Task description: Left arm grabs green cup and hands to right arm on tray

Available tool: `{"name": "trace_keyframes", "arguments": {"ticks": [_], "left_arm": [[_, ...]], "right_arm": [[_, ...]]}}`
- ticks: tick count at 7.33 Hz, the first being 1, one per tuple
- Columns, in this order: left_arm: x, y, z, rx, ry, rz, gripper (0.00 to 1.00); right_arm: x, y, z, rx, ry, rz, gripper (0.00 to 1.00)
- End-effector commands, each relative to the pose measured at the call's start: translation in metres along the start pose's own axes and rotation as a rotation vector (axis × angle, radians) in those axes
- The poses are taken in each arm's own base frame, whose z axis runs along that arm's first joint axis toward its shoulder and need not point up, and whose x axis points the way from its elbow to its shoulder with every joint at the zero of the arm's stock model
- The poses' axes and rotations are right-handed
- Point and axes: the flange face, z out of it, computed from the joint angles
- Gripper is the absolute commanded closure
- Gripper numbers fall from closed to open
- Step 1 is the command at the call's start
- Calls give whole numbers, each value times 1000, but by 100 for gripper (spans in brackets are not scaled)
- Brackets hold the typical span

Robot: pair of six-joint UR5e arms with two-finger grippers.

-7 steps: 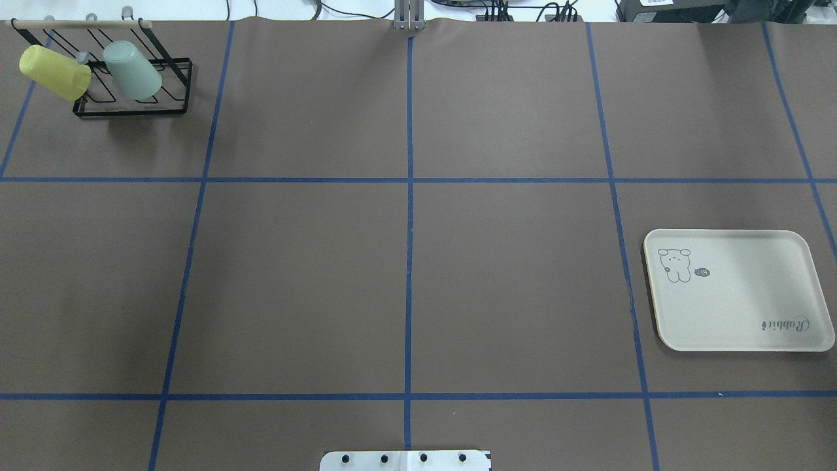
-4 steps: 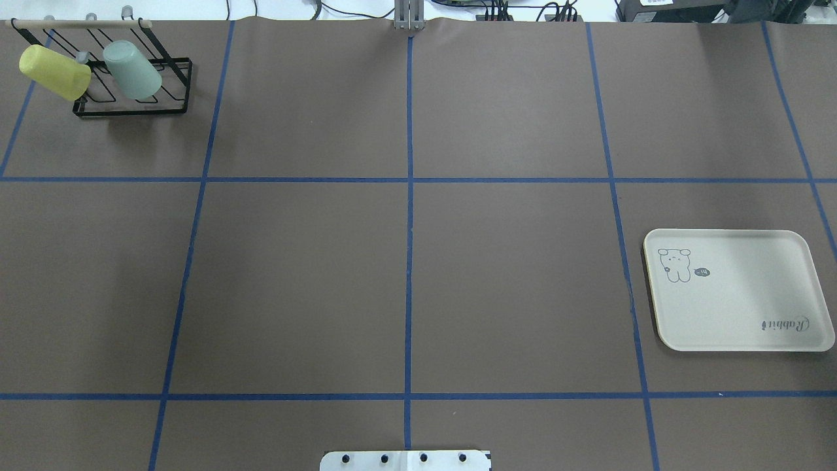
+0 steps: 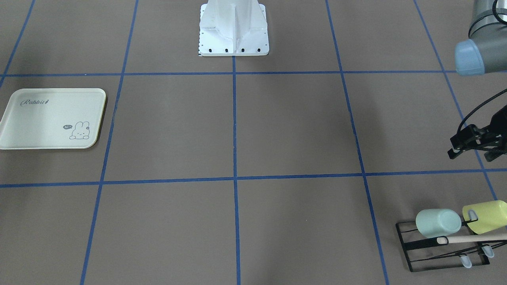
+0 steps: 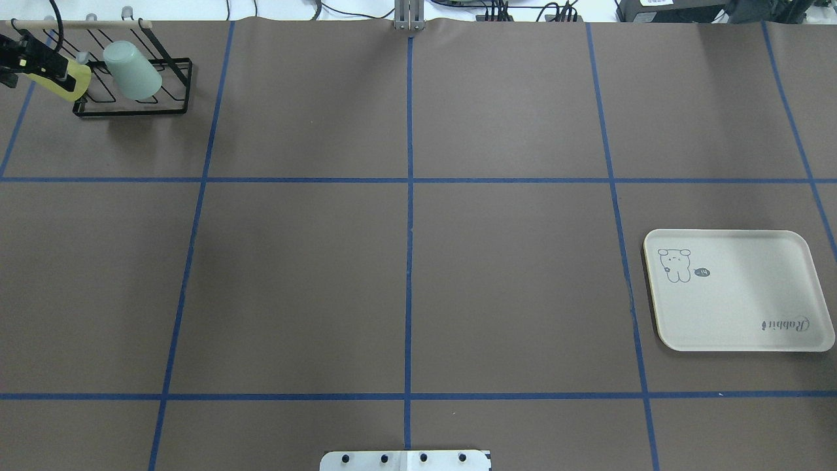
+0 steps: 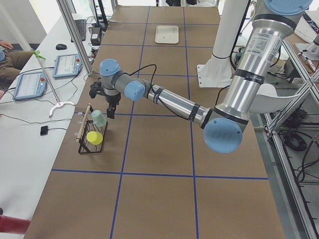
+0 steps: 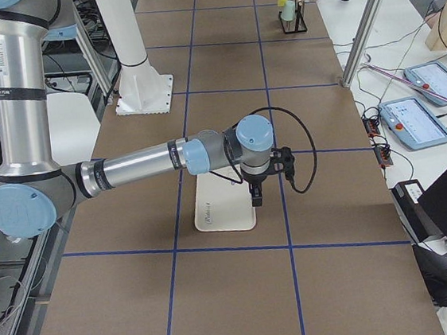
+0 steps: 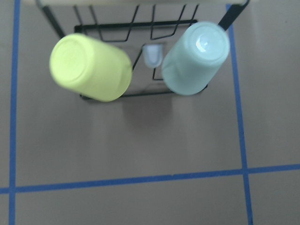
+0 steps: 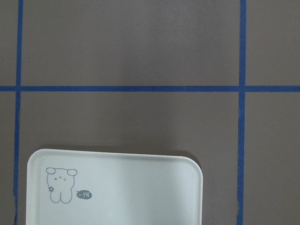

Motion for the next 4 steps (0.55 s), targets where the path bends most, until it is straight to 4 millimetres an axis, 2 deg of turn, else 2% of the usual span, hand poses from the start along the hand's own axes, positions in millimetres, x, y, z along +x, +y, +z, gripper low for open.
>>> {"name": "trace_keyframes", "arguments": {"ticks": [1, 2, 4], "left_arm": [[14, -43, 24, -30, -10, -12, 2], [26, -59, 41, -55, -19, -5, 2], [38, -87, 43, -43, -46, -12, 2]], "right_arm": [[4, 2, 4, -5, -1, 7, 0], [4, 2, 4, -6, 0, 6, 0], [1, 2, 8, -13, 0, -2, 0]]}}
